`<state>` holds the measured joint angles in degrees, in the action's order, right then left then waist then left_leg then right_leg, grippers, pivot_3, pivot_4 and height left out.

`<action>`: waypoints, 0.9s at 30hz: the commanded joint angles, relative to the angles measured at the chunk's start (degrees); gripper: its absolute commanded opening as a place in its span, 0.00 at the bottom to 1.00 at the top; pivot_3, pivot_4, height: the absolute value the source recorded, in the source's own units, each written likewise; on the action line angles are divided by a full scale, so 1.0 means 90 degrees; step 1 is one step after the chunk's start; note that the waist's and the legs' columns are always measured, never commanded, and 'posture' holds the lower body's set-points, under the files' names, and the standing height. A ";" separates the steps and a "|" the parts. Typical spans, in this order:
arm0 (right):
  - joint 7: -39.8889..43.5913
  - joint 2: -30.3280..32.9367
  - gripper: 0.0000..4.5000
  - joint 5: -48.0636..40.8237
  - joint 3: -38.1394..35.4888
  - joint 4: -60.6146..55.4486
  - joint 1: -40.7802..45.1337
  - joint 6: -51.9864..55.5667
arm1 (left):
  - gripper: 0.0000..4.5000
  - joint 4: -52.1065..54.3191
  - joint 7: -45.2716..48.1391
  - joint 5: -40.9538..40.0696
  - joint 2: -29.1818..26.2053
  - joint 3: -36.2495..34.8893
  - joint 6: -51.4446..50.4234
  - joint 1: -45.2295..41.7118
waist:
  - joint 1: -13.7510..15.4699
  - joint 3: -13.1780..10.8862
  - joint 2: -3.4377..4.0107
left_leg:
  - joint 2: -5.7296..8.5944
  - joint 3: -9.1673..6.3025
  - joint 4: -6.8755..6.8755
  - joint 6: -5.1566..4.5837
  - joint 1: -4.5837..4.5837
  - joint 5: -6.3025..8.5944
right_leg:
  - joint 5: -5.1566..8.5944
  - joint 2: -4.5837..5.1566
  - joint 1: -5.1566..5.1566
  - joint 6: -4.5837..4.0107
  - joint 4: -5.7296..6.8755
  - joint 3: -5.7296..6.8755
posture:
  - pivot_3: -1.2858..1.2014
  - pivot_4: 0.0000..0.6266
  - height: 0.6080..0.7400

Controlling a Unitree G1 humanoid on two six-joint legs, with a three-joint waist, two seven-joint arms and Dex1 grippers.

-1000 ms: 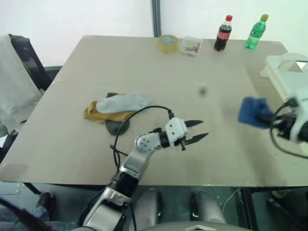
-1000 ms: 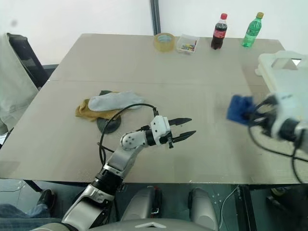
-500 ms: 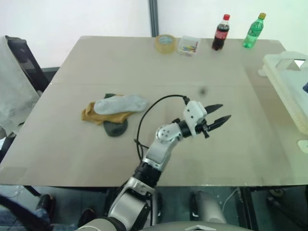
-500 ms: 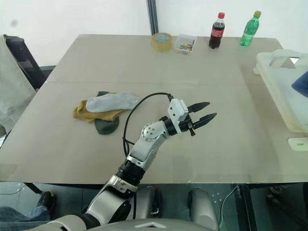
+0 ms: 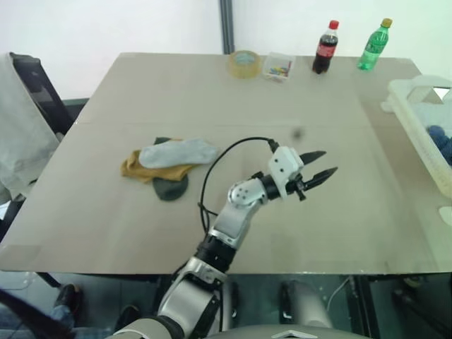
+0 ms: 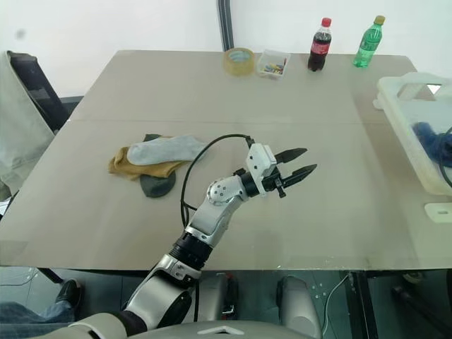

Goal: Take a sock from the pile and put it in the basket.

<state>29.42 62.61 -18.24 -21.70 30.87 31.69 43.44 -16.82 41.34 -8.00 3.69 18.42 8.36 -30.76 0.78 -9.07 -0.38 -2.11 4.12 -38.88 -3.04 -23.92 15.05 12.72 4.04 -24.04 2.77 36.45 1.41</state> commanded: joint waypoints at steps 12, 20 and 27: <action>0.1413 -0.0905 0.83 -0.1973 -0.0649 -0.5151 -0.1627 0.0513 | 0.50 0.0467 0.0128 -0.0089 -0.0327 -0.0158 -0.0111 0.0065 | 0.0004 -0.0003 -0.0015 | -0.0009 -0.0022 -0.0005 0.0001 0.0010 0.0000 | -0.0001 -0.0011 0.0012 0.0001 0.0010 0.0014 | 0.52 0.24 1.00; 0.1505 -0.1969 0.83 -0.1655 0.0534 -0.6531 -0.3266 -0.0374 | 0.50 0.0817 0.0497 -0.0731 -0.1906 -0.1318 -0.0921 0.0377 | -0.0002 -0.0004 -0.0014 | -0.0009 -0.0024 -0.0024 0.0001 0.0003 0.0000 | -0.0001 0.0001 0.0016 0.0002 0.0016 0.0021 | 0.52 0.24 1.00; 0.2225 -0.1933 0.83 -0.0496 0.1038 -0.5859 -0.4543 -0.2580 | 0.50 0.1649 0.0516 -0.0748 -0.2957 -0.1750 -0.1502 0.1661 | -0.0001 -0.0004 -0.0014 | -0.0012 -0.0020 -0.0031 0.0001 0.0017 0.0000 | 0.0001 0.0005 0.0024 0.0003 0.0028 0.0018 | 0.52 0.24 1.00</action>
<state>47.62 45.59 -22.36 -9.64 -21.06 -8.98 24.84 -6.22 45.62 -14.67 -22.26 2.81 -4.79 -16.98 0.78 -9.11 -0.50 -2.22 3.97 -39.17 -3.03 -23.76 15.05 12.73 4.10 -23.83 2.80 36.70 1.55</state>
